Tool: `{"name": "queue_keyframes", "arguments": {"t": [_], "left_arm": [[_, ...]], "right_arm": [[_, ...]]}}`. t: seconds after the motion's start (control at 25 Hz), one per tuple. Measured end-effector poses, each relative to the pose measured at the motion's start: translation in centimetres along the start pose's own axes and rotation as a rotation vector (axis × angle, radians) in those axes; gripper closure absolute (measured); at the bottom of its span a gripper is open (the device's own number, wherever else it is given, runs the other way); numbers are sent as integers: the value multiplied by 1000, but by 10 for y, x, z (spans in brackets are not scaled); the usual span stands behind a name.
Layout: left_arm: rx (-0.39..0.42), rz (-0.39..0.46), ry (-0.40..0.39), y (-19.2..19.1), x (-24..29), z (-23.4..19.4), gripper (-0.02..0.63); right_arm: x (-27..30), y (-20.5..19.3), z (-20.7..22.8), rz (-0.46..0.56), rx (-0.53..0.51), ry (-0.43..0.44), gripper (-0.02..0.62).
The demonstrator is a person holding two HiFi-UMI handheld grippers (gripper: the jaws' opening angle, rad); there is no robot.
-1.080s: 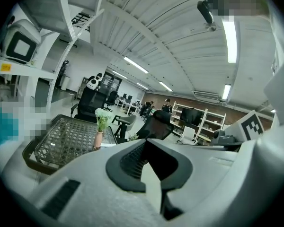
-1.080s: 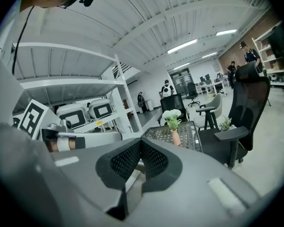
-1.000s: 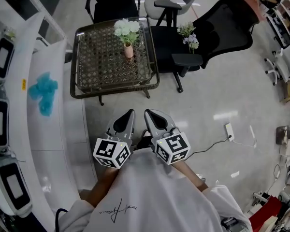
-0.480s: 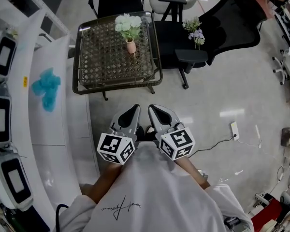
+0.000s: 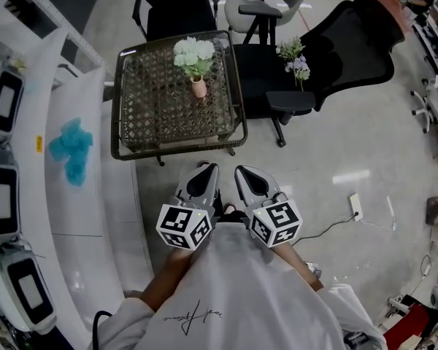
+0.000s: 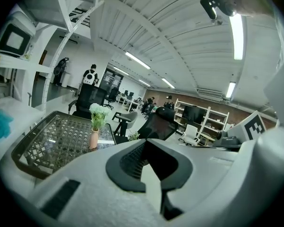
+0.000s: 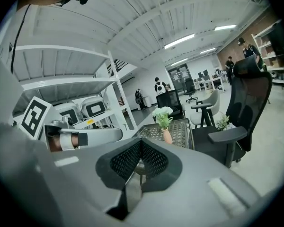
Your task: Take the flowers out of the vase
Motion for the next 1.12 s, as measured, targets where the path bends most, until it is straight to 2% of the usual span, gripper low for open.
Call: {"name": "queue_keyframes", "arguments": {"t": [0.52,0.84,0.96,1.12], "left_arm": [[-23,-30,-28,37,51,-42,603],[-50,-24,-25,64,71,-85,603],[-68,9,-28,76,79,-99,603],[-70,-9,-32,84,89,-119,604]], "right_arm": [[64,40,25,-23,-23,13,588],[114,61,19,-50,-43,52,588],[129,67,22,-52,-44,28,588],[148,73,28,-54,-30,-2,587]]}}
Point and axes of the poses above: the fingertips, and each gripper's own axes: x forward along the fingers, z to its right, y out of its top, the point moved 7 cm from there along -x, backward along the fingers
